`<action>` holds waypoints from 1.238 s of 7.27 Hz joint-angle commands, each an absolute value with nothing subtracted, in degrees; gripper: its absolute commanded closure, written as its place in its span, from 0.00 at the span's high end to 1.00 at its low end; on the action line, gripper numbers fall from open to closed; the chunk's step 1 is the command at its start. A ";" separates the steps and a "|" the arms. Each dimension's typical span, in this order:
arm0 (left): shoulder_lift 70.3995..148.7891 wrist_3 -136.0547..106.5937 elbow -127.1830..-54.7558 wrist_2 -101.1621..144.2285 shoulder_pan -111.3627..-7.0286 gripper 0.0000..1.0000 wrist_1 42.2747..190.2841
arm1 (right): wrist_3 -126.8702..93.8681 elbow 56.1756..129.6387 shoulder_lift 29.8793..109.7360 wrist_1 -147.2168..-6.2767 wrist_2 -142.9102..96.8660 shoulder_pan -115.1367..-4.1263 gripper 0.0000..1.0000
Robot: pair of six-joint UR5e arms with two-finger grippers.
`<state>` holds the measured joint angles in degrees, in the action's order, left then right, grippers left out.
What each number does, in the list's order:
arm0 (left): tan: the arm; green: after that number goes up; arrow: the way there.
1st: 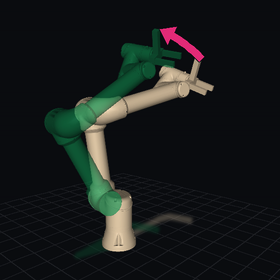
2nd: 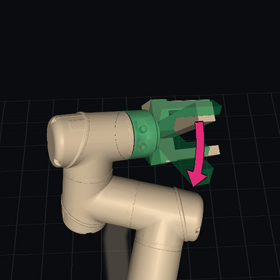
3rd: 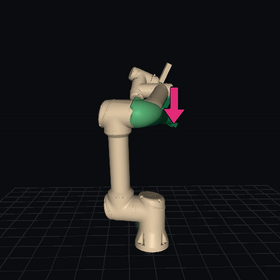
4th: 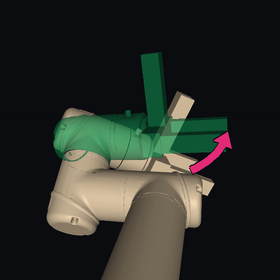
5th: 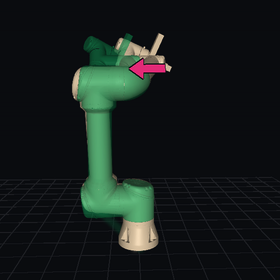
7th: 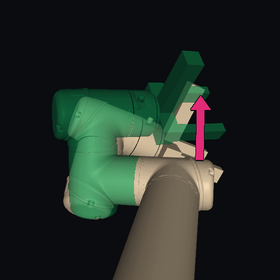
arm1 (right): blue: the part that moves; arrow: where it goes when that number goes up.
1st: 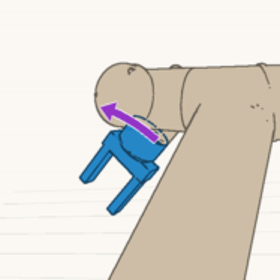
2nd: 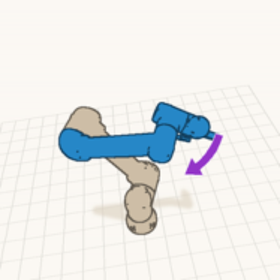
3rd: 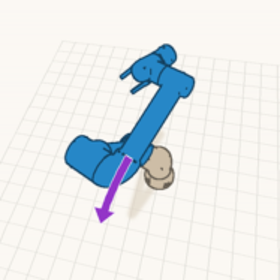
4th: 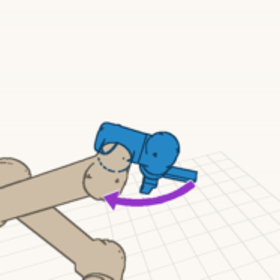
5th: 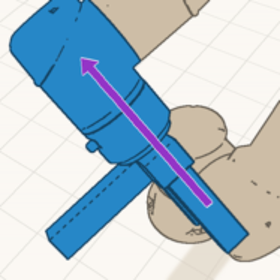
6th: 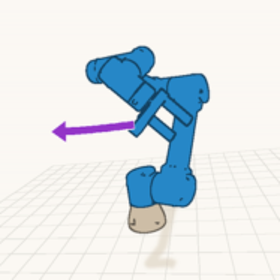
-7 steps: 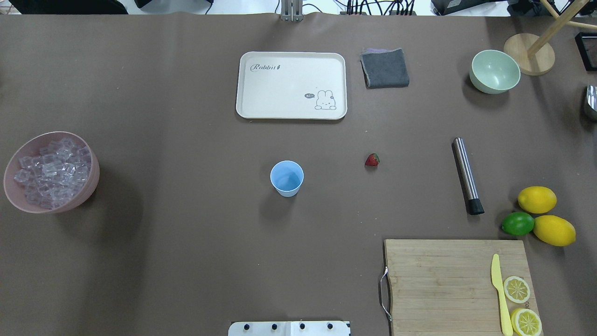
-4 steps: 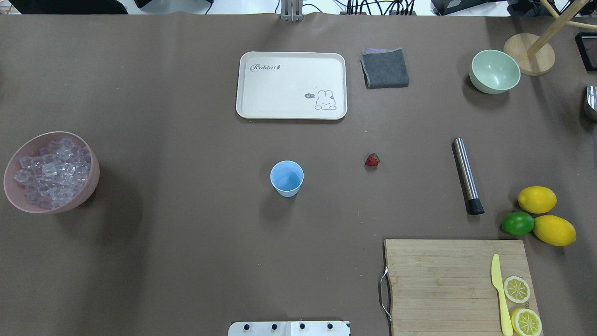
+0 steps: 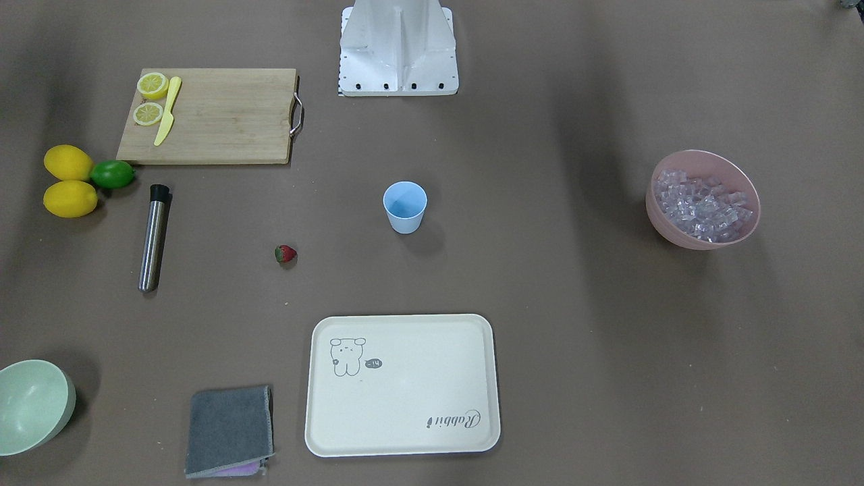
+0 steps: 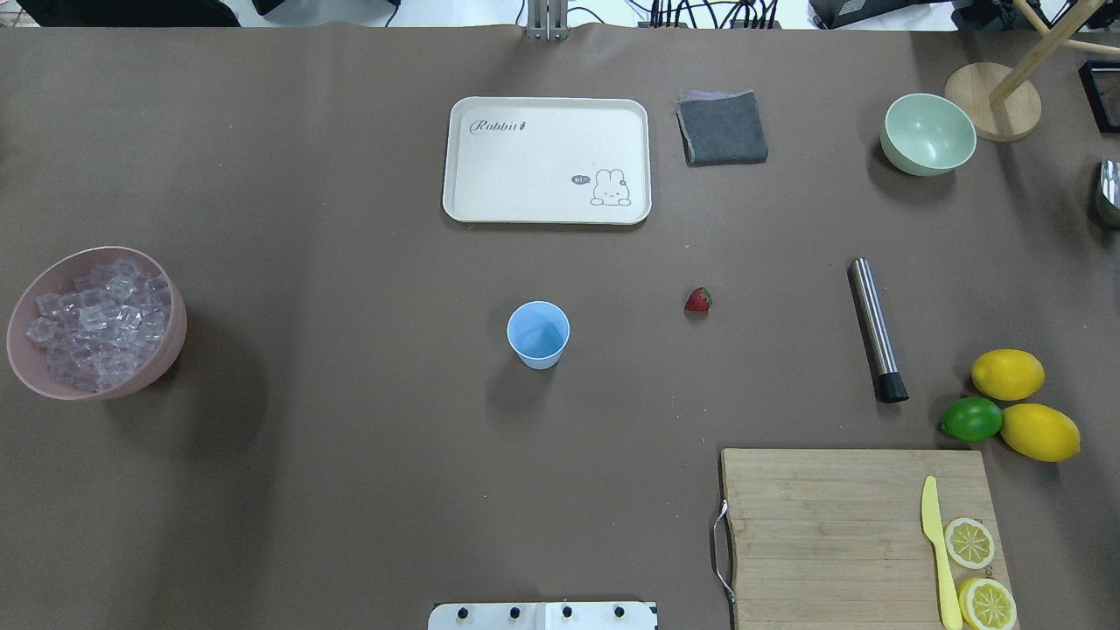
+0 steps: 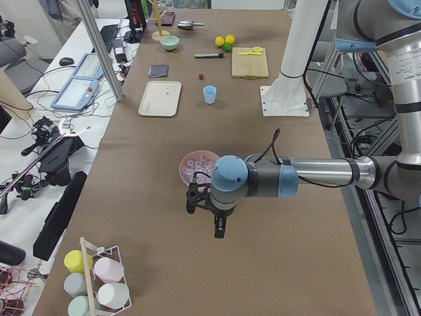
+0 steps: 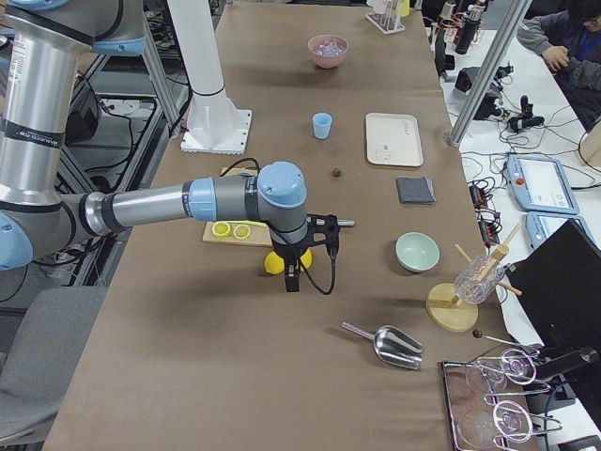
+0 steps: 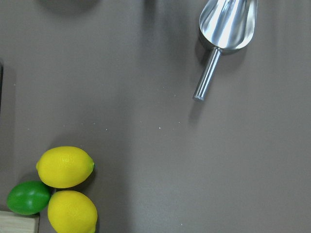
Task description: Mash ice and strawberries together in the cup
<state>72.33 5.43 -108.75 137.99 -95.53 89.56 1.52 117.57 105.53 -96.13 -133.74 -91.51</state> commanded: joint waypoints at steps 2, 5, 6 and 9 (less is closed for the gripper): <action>72.25 5.45 -108.72 138.16 -95.71 1.00 89.82 | 4.20 116.82 107.92 -91.26 -135.44 -93.95 1.00; 74.34 4.75 -108.46 138.69 -96.86 1.00 101.81 | 3.61 113.82 107.67 -84.20 -136.75 -93.78 1.00; 75.49 4.57 -108.28 138.78 -96.86 1.00 105.95 | 3.52 113.73 107.49 -83.94 -137.71 -93.78 1.00; 79.70 3.53 -107.75 140.71 -92.31 0.98 112.50 | 3.52 113.73 107.58 -83.85 -139.30 -93.78 1.00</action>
